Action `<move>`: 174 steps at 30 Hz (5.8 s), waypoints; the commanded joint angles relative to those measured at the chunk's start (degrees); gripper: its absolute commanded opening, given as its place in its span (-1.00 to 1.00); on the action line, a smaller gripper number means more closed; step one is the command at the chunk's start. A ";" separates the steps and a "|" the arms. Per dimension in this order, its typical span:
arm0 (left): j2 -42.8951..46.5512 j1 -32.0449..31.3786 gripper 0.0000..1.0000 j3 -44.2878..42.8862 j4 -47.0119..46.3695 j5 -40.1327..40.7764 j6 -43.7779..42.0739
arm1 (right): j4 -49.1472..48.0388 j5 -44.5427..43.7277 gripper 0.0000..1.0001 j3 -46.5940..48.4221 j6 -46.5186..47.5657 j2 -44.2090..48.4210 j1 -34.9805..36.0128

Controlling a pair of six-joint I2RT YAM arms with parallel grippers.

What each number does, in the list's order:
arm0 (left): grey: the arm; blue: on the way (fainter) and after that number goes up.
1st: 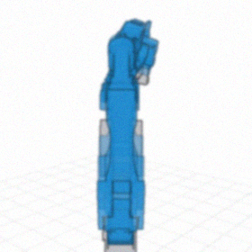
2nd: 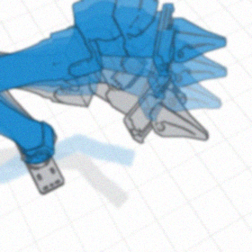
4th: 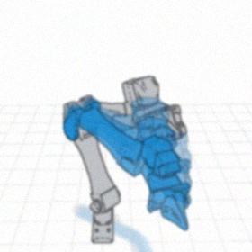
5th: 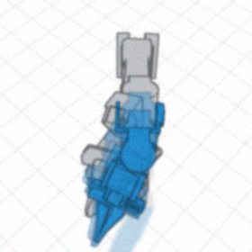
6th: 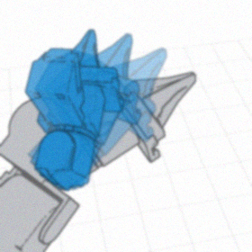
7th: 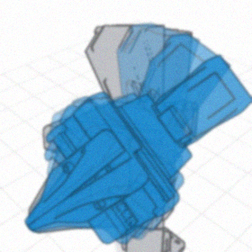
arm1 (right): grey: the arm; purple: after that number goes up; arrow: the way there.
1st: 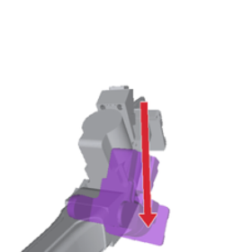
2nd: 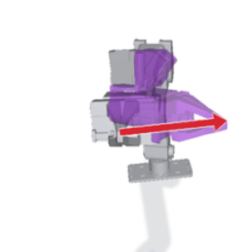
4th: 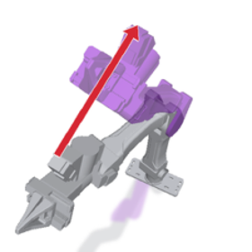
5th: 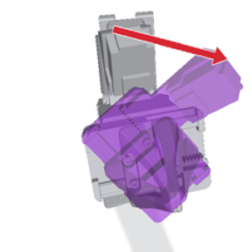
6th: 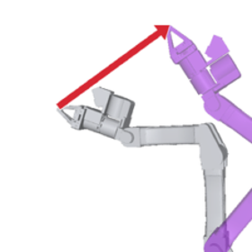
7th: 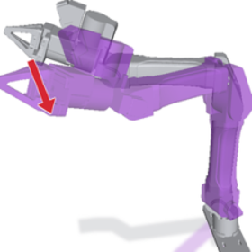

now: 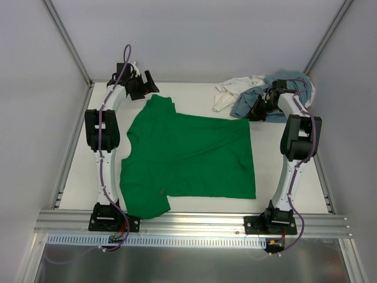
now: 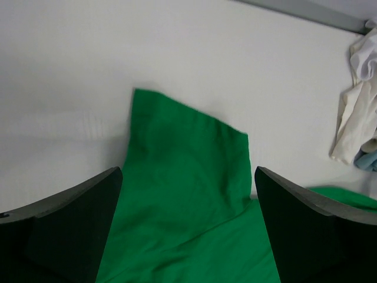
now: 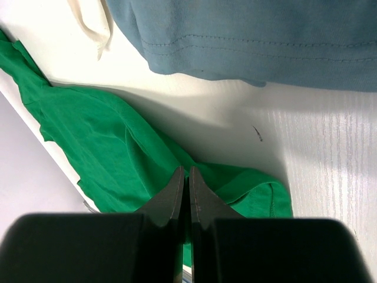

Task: Fold and stack the t-shirts
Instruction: Grap the side of the flattened tshirt furthest away from the robot with both arms, then fold the flattened tshirt in 1/3 of the way

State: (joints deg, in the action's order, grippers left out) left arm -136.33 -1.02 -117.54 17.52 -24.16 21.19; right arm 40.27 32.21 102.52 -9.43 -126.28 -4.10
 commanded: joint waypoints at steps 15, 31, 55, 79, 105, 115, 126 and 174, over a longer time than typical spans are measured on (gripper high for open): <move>-9.74 1.81 0.93 -8.16 -3.62 -0.53 2.01 | 1.21 0.75 -0.99 0.05 -0.06 3.58 -0.21; -15.72 3.21 0.76 -12.28 -7.85 -10.55 11.85 | 2.27 0.58 -0.99 1.19 -0.32 3.14 -0.30; -17.12 1.28 0.05 -12.28 -4.69 -18.46 13.35 | 1.65 1.02 -0.99 1.37 -0.50 3.32 -0.21; 1.68 1.98 -1.00 -0.77 -9.34 -11.34 3.24 | 1.65 1.81 -0.99 0.67 -0.24 5.69 -0.12; 27.34 -1.88 -1.00 28.94 -10.75 -13.63 0.52 | 1.92 3.12 -0.99 -6.81 1.08 13.34 0.49; 36.39 -2.68 -0.99 37.02 -6.45 -11.53 -2.64 | 2.00 3.74 -0.99 -6.54 0.99 13.07 0.76; 46.59 -3.11 -0.99 48.89 -1.09 -10.47 -3.35 | 2.18 4.53 -0.99 -6.10 0.64 12.55 0.76; 48.19 -7.15 0.96 63.92 -10.55 0.00 -0.54 | 3.41 4.62 -0.99 -9.62 1.96 15.27 0.85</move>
State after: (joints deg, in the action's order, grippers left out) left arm -86.15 -6.98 -51.83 13.74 -21.15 20.08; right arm 42.81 35.27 92.92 -8.27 -114.04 -3.51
